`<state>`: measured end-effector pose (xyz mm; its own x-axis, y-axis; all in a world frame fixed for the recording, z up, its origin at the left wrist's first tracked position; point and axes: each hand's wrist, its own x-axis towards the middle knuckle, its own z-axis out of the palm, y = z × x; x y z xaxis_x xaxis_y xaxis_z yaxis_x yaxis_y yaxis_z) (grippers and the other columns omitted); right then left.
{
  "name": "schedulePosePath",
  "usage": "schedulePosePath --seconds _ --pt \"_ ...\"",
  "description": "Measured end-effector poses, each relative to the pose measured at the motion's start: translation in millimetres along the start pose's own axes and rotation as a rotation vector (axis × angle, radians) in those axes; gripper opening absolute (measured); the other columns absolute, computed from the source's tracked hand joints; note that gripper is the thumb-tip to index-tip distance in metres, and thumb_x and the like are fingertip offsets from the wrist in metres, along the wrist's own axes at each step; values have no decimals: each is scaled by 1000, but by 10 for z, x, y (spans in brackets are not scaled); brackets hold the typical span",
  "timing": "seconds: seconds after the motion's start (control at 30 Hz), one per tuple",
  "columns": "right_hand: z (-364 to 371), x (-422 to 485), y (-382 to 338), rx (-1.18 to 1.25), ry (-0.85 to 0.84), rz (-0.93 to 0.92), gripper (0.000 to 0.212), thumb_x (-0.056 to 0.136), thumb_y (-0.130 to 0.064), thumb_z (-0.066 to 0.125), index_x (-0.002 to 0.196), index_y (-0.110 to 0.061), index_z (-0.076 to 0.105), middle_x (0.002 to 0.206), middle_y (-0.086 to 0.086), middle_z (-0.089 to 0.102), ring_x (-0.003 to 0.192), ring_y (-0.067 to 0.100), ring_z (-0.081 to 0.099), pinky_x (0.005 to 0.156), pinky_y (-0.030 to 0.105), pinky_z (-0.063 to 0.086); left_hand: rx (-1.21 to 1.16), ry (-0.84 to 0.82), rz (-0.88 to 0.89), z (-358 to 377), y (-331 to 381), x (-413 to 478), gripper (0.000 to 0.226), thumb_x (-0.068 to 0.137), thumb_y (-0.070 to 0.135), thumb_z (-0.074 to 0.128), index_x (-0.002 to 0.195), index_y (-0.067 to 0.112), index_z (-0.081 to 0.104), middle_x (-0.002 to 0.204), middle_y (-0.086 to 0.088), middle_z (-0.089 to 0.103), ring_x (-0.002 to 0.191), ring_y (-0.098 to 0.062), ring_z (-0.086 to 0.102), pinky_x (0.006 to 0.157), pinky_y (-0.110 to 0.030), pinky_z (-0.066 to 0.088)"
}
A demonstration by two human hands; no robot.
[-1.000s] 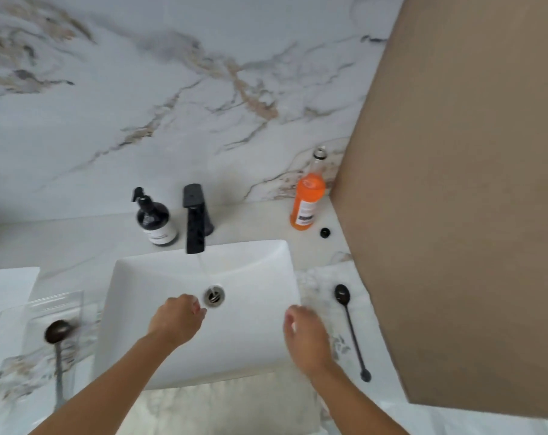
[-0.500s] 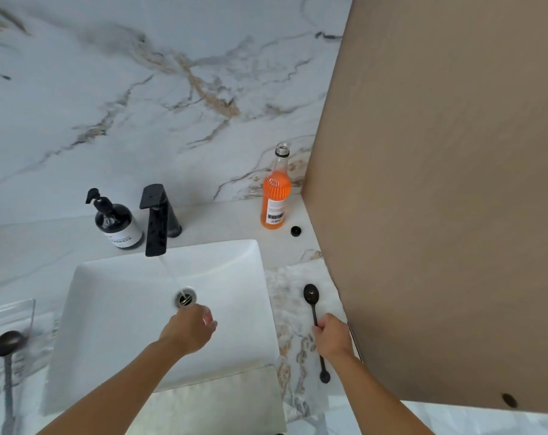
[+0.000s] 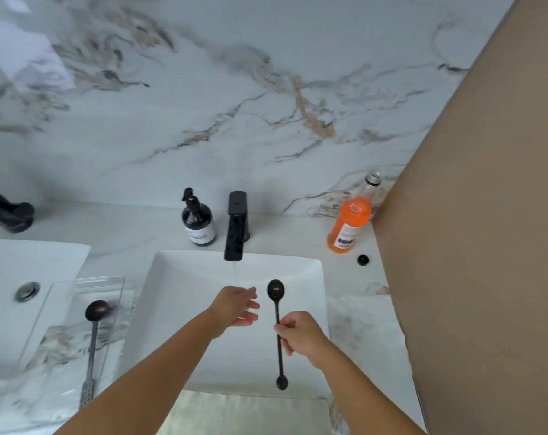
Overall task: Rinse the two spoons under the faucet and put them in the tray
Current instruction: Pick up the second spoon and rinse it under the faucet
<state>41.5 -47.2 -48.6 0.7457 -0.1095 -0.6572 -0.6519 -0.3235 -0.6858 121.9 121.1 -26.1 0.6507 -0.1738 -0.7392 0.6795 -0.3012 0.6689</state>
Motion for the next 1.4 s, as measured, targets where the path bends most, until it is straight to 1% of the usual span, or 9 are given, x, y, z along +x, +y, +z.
schedulePosePath --seconds 0.27,0.5,0.63,0.83,1.03,1.13,1.23,1.33,1.4 --pt "526 377 -572 -177 -73 -16 22 91 -14 58 69 -14 59 56 3 59 36 12 51 50 23 47 -218 -58 -76 -481 26 353 31 97 19 58 122 0 60 119 -22 68 95 -34 70 81 -38 61" --pt "628 552 -670 -258 -14 -23 12 90 -13 57 79 -9 57 62 4 59 38 12 51 42 20 45 -299 -117 -89 -609 22 611 26 96 5 55 120 -1 62 102 -16 70 84 -30 71 83 -36 60" --pt "653 585 -638 -224 35 -30 11 89 -9 58 79 -8 56 70 10 59 45 18 51 45 26 48 -356 -123 -101 -522 40 720 22 98 21 58 105 2 66 91 -12 70 80 -29 71 97 -46 55" --pt "659 570 -652 -185 36 -55 14 89 -10 59 76 -11 55 61 0 57 37 12 50 41 15 42 -320 4 -50 -396 43 794 18 98 21 56 91 6 62 68 -8 63 60 -23 62 74 -38 53" --pt "659 544 -603 -105 73 -48 13 90 -9 60 78 -8 56 67 5 55 49 19 51 50 22 49 -465 -251 52 -450 77 755 19 98 -5 45 104 1 61 90 -14 69 71 -25 71 68 -33 60" --pt "682 557 -627 -84 72 -64 11 90 -10 59 80 -7 56 68 0 53 64 23 50 65 36 51 -385 -100 128 -438 70 774 12 97 5 54 94 1 64 79 -15 71 68 -30 73 67 -39 63" --pt "701 564 -665 -31 23 -48 11 92 -11 55 95 -3 62 73 -1 55 69 20 54 66 37 54 -200 41 164 -456 83 792 19 95 18 59 84 4 65 70 -13 75 70 -34 75 75 -46 63" --pt "637 513 -751 48 -47 11 9 92 -21 61 92 -12 62 82 0 64 72 18 61 71 38 59 21 32 199 -506 142 751 28 96 28 51 79 8 60 65 -11 74 63 -31 73 66 -37 62" --pt "555 517 -830 285 -111 33 15 90 -24 67 103 -18 61 91 5 69 76 19 64 71 35 56 134 -30 207 -513 177 715 25 97 22 45 79 10 56 60 -7 66 54 -24 63 58 -30 53"
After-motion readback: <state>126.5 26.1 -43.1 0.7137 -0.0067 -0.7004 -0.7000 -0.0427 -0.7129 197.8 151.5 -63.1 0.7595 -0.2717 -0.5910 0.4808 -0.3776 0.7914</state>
